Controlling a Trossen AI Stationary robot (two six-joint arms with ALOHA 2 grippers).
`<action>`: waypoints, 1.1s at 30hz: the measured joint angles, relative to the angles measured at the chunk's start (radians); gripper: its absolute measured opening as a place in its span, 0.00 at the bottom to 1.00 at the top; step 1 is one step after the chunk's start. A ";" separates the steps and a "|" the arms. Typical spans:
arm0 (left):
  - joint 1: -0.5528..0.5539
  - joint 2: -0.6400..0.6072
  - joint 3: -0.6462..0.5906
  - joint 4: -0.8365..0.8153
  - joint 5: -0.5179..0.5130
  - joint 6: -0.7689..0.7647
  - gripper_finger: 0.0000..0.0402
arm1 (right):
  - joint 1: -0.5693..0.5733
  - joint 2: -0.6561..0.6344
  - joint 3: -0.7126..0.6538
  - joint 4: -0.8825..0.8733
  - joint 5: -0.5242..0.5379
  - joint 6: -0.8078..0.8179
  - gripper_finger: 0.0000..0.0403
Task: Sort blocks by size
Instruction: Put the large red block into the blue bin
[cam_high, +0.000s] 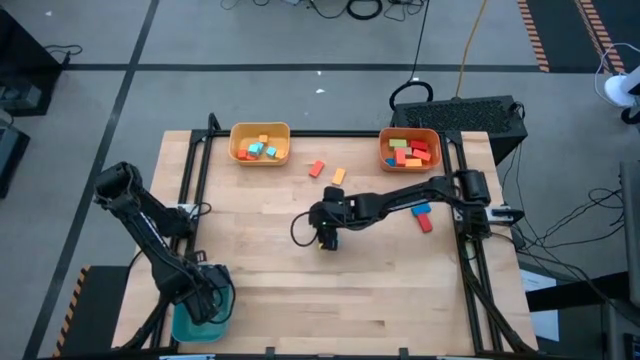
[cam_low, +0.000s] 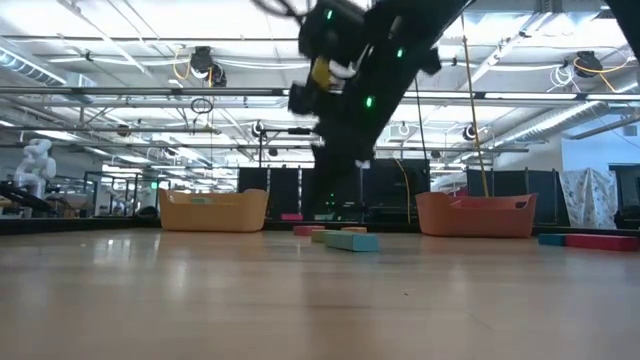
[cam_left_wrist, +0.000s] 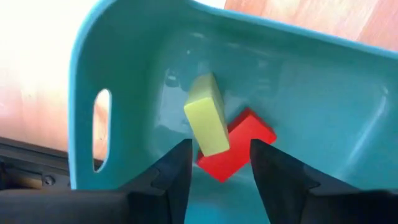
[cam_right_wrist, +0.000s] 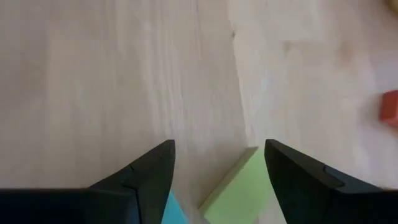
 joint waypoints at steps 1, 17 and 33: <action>0.000 0.000 0.000 0.000 0.011 0.000 0.41 | 0.004 -0.013 0.000 -0.003 0.009 0.003 0.58; 0.001 -0.063 0.057 -0.009 -0.071 0.010 0.41 | 0.022 -0.079 -0.049 -0.235 0.172 0.269 0.58; 0.157 -0.166 0.058 0.014 -0.593 0.286 0.42 | 0.078 -0.520 -0.483 -0.490 0.173 0.901 0.58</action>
